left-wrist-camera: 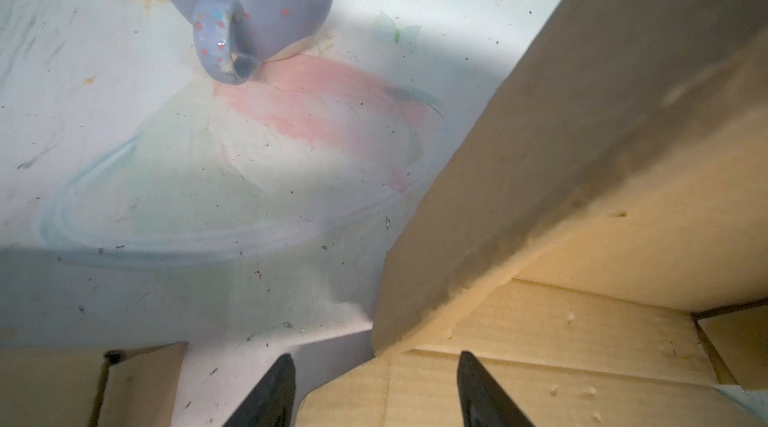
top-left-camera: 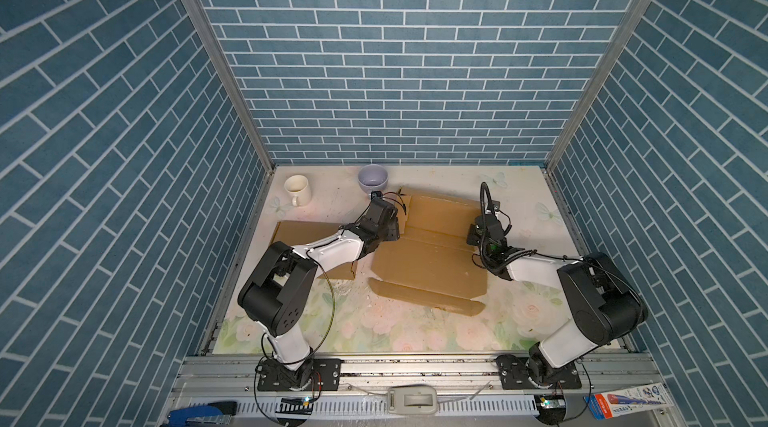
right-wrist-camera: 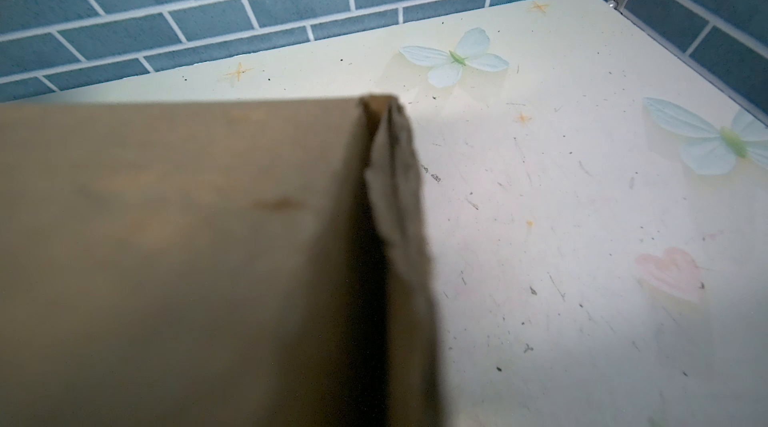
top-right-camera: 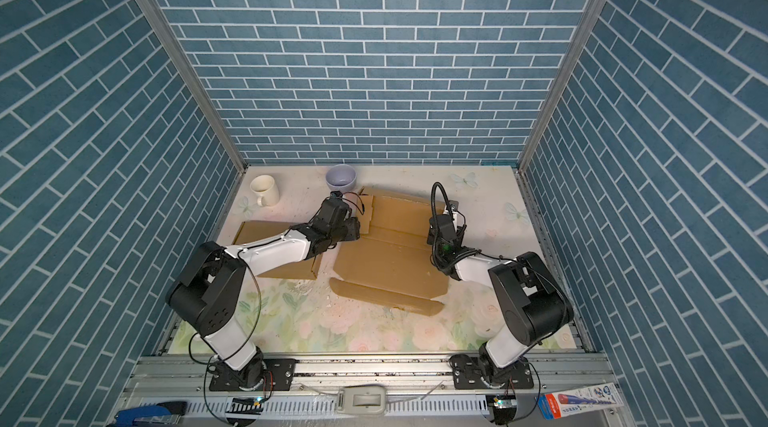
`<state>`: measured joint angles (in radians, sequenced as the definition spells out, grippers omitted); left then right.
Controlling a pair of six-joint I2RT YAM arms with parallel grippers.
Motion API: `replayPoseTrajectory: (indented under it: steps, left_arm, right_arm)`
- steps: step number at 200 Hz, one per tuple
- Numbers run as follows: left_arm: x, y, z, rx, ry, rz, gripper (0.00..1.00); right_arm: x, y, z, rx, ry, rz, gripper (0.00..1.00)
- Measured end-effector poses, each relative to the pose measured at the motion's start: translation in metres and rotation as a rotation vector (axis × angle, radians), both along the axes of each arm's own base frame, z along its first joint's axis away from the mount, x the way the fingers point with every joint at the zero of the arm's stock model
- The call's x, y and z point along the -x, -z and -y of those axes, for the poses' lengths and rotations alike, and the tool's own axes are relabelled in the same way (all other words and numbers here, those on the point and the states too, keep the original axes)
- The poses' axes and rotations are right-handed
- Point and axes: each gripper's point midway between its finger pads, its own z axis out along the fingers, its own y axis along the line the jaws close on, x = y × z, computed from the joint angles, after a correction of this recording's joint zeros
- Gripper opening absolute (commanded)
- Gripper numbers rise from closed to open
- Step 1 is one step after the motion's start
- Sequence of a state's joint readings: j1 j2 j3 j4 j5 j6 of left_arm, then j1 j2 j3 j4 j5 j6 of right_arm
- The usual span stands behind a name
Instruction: Fold the paper box
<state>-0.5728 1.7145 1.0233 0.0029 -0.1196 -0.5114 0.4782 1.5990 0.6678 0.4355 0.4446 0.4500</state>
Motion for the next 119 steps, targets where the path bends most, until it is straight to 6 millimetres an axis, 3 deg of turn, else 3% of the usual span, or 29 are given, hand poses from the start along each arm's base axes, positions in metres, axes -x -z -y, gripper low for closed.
replayPoseTrajectory:
  steps: [62,119]
  left_arm:
    - [-0.014,-0.016,0.015,0.032,0.132,0.095,0.6]
    - [-0.024,0.007,0.026,0.027,0.257,0.111,0.48]
  right_arm:
    - [-0.007,0.0,-0.005,0.001,-0.007,0.002,0.0]
    - [-0.011,0.0,-0.01,-0.001,-0.026,-0.003,0.0]
